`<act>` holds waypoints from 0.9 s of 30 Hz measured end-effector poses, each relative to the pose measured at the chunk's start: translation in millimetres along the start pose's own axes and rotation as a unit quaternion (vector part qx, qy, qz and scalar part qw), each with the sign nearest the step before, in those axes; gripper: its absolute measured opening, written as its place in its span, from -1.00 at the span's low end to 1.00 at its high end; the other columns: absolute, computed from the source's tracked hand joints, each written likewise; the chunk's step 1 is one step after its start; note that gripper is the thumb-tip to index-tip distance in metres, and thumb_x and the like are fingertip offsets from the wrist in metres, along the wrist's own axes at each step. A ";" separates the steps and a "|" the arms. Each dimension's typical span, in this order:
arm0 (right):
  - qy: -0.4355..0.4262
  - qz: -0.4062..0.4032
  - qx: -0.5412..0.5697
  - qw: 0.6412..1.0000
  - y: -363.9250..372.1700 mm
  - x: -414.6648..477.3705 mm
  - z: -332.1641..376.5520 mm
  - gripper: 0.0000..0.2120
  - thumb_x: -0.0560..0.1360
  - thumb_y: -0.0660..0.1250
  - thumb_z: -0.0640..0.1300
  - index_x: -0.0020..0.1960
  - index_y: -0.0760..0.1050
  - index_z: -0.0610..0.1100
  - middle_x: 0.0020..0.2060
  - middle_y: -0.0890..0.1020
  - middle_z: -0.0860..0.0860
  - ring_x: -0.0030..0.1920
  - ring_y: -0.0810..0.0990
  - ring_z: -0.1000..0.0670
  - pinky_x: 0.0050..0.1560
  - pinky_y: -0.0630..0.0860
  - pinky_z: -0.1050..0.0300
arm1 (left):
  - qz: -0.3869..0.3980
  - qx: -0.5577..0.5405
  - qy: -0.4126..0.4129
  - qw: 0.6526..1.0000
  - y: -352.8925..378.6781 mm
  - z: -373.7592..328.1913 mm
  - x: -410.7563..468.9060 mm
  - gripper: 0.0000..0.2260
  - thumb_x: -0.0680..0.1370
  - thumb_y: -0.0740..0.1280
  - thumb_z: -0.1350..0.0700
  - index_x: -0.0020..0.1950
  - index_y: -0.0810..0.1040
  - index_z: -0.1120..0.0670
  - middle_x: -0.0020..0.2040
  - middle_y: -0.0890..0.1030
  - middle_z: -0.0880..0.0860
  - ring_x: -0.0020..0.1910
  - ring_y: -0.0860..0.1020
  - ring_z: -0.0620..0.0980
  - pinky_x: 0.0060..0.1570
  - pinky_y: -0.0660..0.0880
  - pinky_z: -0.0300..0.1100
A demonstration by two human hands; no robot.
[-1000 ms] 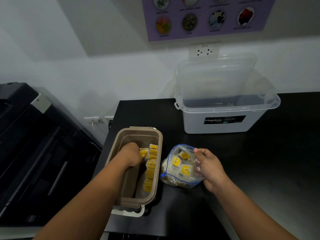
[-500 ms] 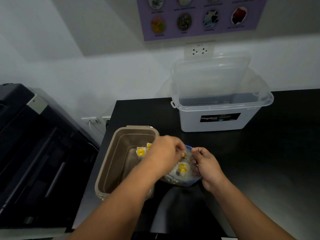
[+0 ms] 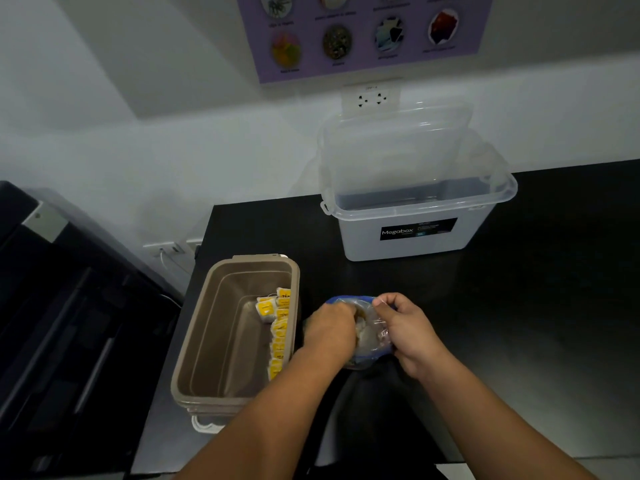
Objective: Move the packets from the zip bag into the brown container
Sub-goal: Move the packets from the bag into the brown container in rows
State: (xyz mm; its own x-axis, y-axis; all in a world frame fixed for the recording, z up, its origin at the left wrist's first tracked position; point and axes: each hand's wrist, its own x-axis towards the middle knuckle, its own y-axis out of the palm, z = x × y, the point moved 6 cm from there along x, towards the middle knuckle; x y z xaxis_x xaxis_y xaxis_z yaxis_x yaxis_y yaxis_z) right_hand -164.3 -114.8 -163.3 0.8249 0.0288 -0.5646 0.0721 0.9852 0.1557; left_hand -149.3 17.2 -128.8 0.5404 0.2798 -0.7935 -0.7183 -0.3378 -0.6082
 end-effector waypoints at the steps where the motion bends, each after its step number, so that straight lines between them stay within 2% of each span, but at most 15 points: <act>1: 0.002 -0.002 -0.003 1.000 -0.6 0.9 -1.0 -0.92 0.63 0.39 -0.10 0.09 0.60 -0.08 0.02 0.72 -0.18 -0.03 0.76 -0.16 -0.06 0.68 -0.07 | -0.002 0.009 0.016 1.000 0.4 -2.2 0.5 -0.35 0.49 0.48 0.06 0.54 0.32 0.01 0.40 0.43 0.16 0.36 0.44 0.20 0.18 0.43 0.08; 4: 0.000 -0.006 -0.013 1.000 -1.4 1.6 -2.3 -0.91 0.62 0.39 -0.09 0.10 0.61 -0.07 0.02 0.73 -0.17 -0.02 0.76 -0.16 0.03 0.70 -0.14 | 0.025 0.022 0.013 0.999 4.0 -3.0 -1.1 -0.39 0.50 0.45 0.04 0.52 0.34 0.06 0.37 0.46 0.18 0.36 0.44 0.22 0.28 0.41 0.12; 6: -0.001 -0.005 -0.019 1.000 -0.6 1.5 -2.1 -0.90 0.62 0.39 -0.08 0.11 0.61 -0.06 0.03 0.73 -0.15 -0.01 0.76 -0.15 0.05 0.70 -0.15 | 0.043 -0.005 -0.010 0.999 3.6 -1.7 -1.6 -0.41 0.51 0.44 0.00 0.50 0.37 0.10 0.35 0.47 0.17 0.34 0.45 0.20 0.27 0.41 0.09; 8: -0.002 -0.005 -0.024 1.000 -0.3 1.8 -1.1 -0.90 0.63 0.39 -0.07 0.11 0.61 -0.06 0.04 0.72 -0.14 0.00 0.75 -0.14 0.06 0.70 -0.15 | 0.054 -0.032 -0.039 0.997 -0.1 1.3 -2.9 -0.43 0.53 0.42 -0.05 0.46 0.37 0.14 0.35 0.45 0.17 0.35 0.44 0.18 0.35 0.40 0.05; 11: -0.004 -0.002 -0.017 1.000 0.0 1.7 1.1 -0.90 0.63 0.38 -0.09 0.10 0.61 -0.08 0.02 0.73 -0.16 -0.04 0.77 -0.13 -0.06 0.69 -0.07 | 0.043 -0.033 -0.037 0.998 -5.9 0.4 0.4 -0.40 0.53 0.44 -0.01 0.51 0.34 0.14 0.40 0.42 0.16 0.38 0.42 0.15 0.39 0.39 0.02; 15: -0.003 0.000 -0.012 1.000 0.0 -1.2 5.6 -0.90 0.64 0.37 -0.09 0.11 0.60 -0.10 0.01 0.73 -0.17 -0.06 0.77 -0.14 -0.13 0.67 -0.02 | 0.014 -0.035 -0.050 0.998 -8.9 4.9 -2.6 -0.36 0.50 0.48 0.01 0.50 0.33 0.17 0.36 0.46 0.17 0.32 0.48 0.13 0.29 0.44 0.01; 16: -0.003 0.000 -0.011 1.000 0.1 -2.1 6.8 -0.90 0.64 0.37 -0.10 0.11 0.60 -0.11 0.00 0.72 -0.17 -0.06 0.77 -0.14 -0.13 0.67 -0.02 | 0.004 -0.039 -0.041 0.998 -9.9 6.1 -6.3 -0.38 0.50 0.48 0.01 0.48 0.35 0.17 0.33 0.48 0.17 0.29 0.50 0.12 0.23 0.46 0.01; 19: -0.007 -0.001 -0.009 1.000 1.5 -4.4 9.3 -0.89 0.65 0.35 -0.12 0.11 0.59 -0.13 -0.01 0.73 -0.17 -0.05 0.76 -0.14 -0.11 0.67 -0.03 | -0.029 -0.027 0.015 0.999 -10.1 4.6 -5.2 -0.47 0.49 0.48 -0.02 0.41 0.48 0.08 0.22 0.53 0.12 0.10 0.56 0.09 -0.17 0.48 -0.03; 20: -0.009 -0.001 -0.007 1.000 1.9 -4.8 9.5 -0.90 0.65 0.35 -0.12 0.11 0.59 -0.14 -0.02 0.73 -0.17 -0.06 0.75 -0.13 -0.11 0.67 -0.03 | -0.047 -0.016 0.040 0.998 -10.6 4.7 -5.7 -0.52 0.48 0.49 -0.01 0.38 0.52 0.03 0.20 0.54 0.10 0.08 0.56 0.07 -0.19 0.48 -0.04; 23: -0.008 -0.002 -0.009 1.000 1.6 -5.1 9.1 -0.90 0.65 0.36 -0.11 0.10 0.60 -0.13 0.00 0.73 -0.18 -0.02 0.75 -0.16 -0.06 0.69 -0.08 | -0.132 -0.035 0.159 0.978 -14.5 6.9 -20.4 -0.76 0.50 0.47 0.09 0.16 0.62 -0.01 0.14 0.59 0.03 0.10 0.60 0.03 0.10 0.57 -0.07; 24: -0.008 -0.001 -0.010 1.000 1.4 -5.1 8.8 -0.89 0.65 0.36 -0.11 0.10 0.60 -0.13 0.01 0.74 -0.18 0.00 0.75 -0.18 -0.04 0.69 -0.10 | -0.157 -0.054 0.191 0.967 -16.2 8.6 -27.9 -0.83 0.50 0.48 0.11 0.07 0.63 -0.05 0.12 0.60 0.00 0.09 0.61 0.00 0.14 0.57 -0.08; 27: -0.009 -0.004 -0.012 1.000 0.9 -5.5 9.8 -0.89 0.65 0.35 -0.11 0.11 0.60 -0.12 0.01 0.74 -0.16 -0.01 0.75 -0.15 -0.09 0.68 -0.04 | -0.176 -0.126 0.238 0.947 -23.2 16.6 -42.2 -0.82 0.46 0.54 0.11 -0.13 0.60 -0.14 0.08 0.62 -0.07 0.02 0.61 -0.11 0.09 0.58 -0.17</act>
State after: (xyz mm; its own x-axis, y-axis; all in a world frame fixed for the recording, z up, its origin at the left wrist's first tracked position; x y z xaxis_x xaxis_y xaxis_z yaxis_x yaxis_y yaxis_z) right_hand -163.3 -115.8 -152.1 0.8340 0.0181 -0.5515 0.0659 0.9890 0.1321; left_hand -162.7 28.2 -80.9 0.9063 -0.0024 -0.4225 -0.3621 -0.5198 -0.7738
